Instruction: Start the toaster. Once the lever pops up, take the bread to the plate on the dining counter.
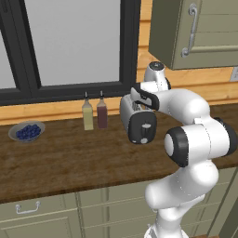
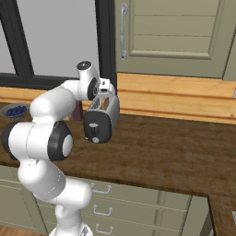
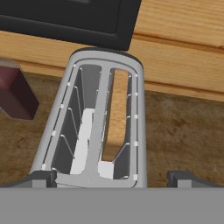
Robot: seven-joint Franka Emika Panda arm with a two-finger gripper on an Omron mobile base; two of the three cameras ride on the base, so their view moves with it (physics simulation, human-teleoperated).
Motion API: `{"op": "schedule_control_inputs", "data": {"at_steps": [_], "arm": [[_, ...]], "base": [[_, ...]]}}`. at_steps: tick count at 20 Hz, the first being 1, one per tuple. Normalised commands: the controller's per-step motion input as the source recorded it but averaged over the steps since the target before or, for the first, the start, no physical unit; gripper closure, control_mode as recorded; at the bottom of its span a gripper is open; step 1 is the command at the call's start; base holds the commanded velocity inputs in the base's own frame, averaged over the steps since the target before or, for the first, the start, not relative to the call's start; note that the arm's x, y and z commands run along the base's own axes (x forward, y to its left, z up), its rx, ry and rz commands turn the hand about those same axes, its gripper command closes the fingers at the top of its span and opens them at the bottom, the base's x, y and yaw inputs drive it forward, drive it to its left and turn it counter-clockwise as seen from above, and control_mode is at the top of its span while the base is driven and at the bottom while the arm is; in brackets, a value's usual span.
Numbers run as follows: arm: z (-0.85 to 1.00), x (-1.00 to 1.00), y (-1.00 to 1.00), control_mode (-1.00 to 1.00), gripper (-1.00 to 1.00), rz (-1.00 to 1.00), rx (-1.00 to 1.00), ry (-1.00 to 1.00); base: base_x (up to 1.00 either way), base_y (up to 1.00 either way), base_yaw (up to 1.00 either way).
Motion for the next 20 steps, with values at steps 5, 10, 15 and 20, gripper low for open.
{"op": "schedule_control_inputs", "data": {"at_steps": [5, 10, 15, 20], "arm": [[0.0, 0.0, 0.0, -1.0, -1.0, 0.0, 0.0, 0.0], [0.0, 0.0, 0.0, -1.0, -1.0, 0.0, 0.0, 0.0], [0.0, 0.0, 0.0, -1.0, -1.0, 0.0, 0.0, 0.0], [0.0, 0.0, 0.0, -1.0, -1.0, 0.0, 0.0, 0.0]], "base": [[0.0, 0.0, 0.0], [0.0, 0.0, 0.0], [0.0, 0.0, 0.0], [0.0, 0.0, 0.0]]}}
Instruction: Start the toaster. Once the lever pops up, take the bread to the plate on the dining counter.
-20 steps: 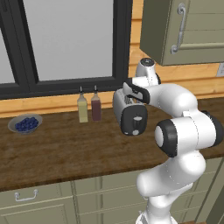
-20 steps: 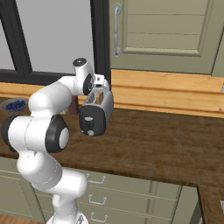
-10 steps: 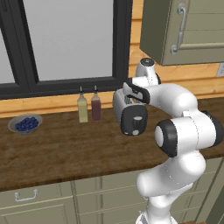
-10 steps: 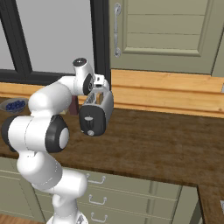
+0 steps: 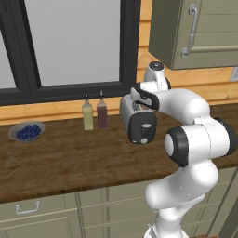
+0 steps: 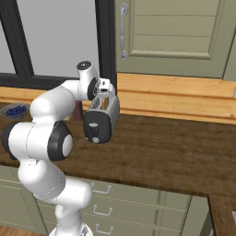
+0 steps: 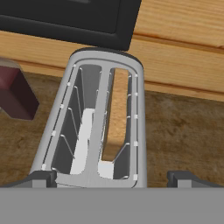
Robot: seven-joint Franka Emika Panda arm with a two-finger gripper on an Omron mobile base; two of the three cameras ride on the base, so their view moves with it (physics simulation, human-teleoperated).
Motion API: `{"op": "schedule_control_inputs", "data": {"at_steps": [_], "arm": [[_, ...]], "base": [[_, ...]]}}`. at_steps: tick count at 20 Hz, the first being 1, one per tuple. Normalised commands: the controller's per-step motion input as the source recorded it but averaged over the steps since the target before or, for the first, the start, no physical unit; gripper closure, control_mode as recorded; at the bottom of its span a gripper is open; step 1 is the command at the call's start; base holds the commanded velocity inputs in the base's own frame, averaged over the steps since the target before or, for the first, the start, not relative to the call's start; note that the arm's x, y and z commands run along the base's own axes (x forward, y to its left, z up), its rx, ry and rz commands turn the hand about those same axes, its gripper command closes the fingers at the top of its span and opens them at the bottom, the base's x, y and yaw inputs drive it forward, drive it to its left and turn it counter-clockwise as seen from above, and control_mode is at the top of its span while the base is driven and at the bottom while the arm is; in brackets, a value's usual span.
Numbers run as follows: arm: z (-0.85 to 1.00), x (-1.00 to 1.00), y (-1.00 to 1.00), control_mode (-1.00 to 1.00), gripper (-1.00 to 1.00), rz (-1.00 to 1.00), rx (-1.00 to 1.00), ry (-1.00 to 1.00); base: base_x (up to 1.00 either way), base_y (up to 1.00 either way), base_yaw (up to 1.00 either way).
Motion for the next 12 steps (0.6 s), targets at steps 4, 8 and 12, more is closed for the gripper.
{"op": "schedule_control_inputs", "data": {"at_steps": [4, 8, 12], "arm": [[0.0, 0.0, 0.0, -1.0, -1.0, 0.0, 0.0, 0.0], [0.0, 0.0, 0.0, -1.0, -1.0, 0.0, 0.0, 0.0], [0.0, 0.0, 0.0, -1.0, -1.0, 0.0, 0.0, 0.0]], "base": [[0.0, 0.0, 0.0], [0.0, 0.0, 0.0], [0.0, 0.0, 0.0]]}}
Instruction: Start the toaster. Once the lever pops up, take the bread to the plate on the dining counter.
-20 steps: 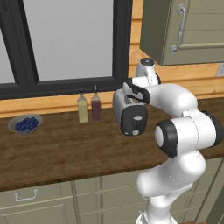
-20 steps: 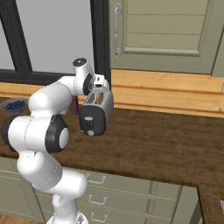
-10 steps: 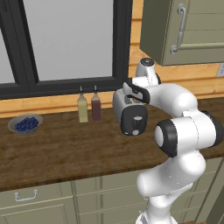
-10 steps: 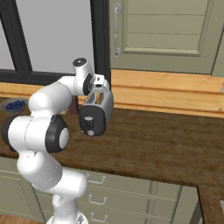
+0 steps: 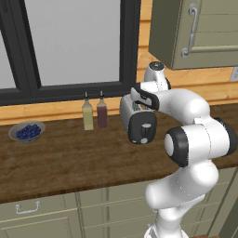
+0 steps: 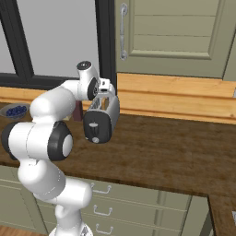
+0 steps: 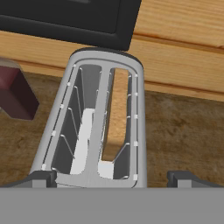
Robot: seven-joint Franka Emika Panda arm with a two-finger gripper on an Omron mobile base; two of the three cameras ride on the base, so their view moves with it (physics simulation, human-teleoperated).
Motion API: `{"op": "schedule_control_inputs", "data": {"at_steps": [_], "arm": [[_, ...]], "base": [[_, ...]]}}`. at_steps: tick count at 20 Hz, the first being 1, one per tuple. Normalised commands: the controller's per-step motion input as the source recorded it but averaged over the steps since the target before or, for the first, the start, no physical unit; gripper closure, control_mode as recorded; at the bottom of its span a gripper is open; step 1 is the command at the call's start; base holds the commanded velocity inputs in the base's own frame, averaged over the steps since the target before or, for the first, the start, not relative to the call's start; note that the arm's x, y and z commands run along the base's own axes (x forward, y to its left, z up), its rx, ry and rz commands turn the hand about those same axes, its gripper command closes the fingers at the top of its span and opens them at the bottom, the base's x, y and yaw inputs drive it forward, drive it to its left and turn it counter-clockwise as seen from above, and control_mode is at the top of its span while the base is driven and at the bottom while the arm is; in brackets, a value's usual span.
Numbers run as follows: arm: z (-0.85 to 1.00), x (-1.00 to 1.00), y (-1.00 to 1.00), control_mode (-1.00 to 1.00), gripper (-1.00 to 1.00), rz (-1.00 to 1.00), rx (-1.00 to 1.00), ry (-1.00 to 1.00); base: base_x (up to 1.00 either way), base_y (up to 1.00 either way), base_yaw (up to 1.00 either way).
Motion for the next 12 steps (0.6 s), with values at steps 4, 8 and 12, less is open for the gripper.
{"op": "schedule_control_inputs", "data": {"at_steps": [4, 8, 12], "arm": [[0.0, 0.0, 0.0, -1.0, -1.0, 0.0, 0.0, 0.0], [-0.03, 0.0, 0.0, -1.0, -1.0, 0.0, 0.0, 0.0], [-0.05, 0.0, 0.0, -1.0, -1.0, 0.0, 0.0, 0.0]], "base": [[0.0, 0.0, 0.0], [0.0, 0.0, 0.0], [0.0, 0.0, 0.0]]}}
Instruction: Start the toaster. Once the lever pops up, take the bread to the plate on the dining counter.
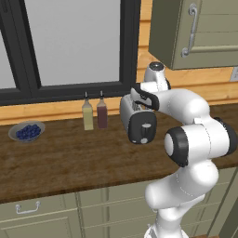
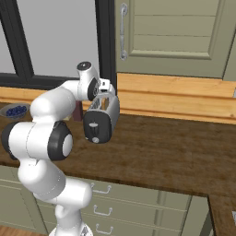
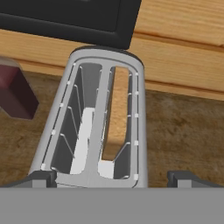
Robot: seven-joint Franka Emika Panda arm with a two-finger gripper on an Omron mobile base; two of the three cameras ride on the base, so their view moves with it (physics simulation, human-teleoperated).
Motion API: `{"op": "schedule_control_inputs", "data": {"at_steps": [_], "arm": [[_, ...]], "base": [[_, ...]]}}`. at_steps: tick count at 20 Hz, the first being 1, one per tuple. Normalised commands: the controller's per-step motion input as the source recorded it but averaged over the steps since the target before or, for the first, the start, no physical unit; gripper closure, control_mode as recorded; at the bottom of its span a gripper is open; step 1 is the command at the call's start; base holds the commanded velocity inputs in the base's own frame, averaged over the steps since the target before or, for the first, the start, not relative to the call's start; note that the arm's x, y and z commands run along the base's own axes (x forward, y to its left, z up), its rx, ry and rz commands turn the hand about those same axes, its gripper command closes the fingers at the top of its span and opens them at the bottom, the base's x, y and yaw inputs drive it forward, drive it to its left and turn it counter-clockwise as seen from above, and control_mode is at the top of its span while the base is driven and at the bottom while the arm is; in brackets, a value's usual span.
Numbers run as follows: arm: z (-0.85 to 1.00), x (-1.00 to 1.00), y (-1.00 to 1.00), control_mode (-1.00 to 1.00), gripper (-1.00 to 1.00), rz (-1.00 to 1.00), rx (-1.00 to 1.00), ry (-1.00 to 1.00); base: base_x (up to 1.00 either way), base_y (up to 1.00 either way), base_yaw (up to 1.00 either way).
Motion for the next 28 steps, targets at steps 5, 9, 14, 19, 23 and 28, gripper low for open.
{"op": "schedule_control_inputs", "data": {"at_steps": [5, 9, 14, 19, 23, 28], "arm": [[-0.11, 0.0, 0.0, -1.0, -1.0, 0.0, 0.0, 0.0], [-0.12, 0.05, 0.0, -1.0, -1.0, 0.0, 0.0, 0.0], [-0.08, 0.12, 0.0, -1.0, -1.0, 0.0, 0.0, 0.0], [-0.06, 0.2, 0.0, -1.0, -1.0, 0.0, 0.0, 0.0], [-0.07, 0.19, 0.0, -1.0, -1.0, 0.0, 0.0, 0.0], [-0.09, 0.2, 0.0, -1.0, -1.0, 0.0, 0.0, 0.0]], "base": [[0.0, 0.0, 0.0], [0.0, 0.0, 0.0], [0.0, 0.0, 0.0], [0.0, 0.0, 0.0], [0.0, 0.0, 0.0], [0.0, 0.0, 0.0]]}}
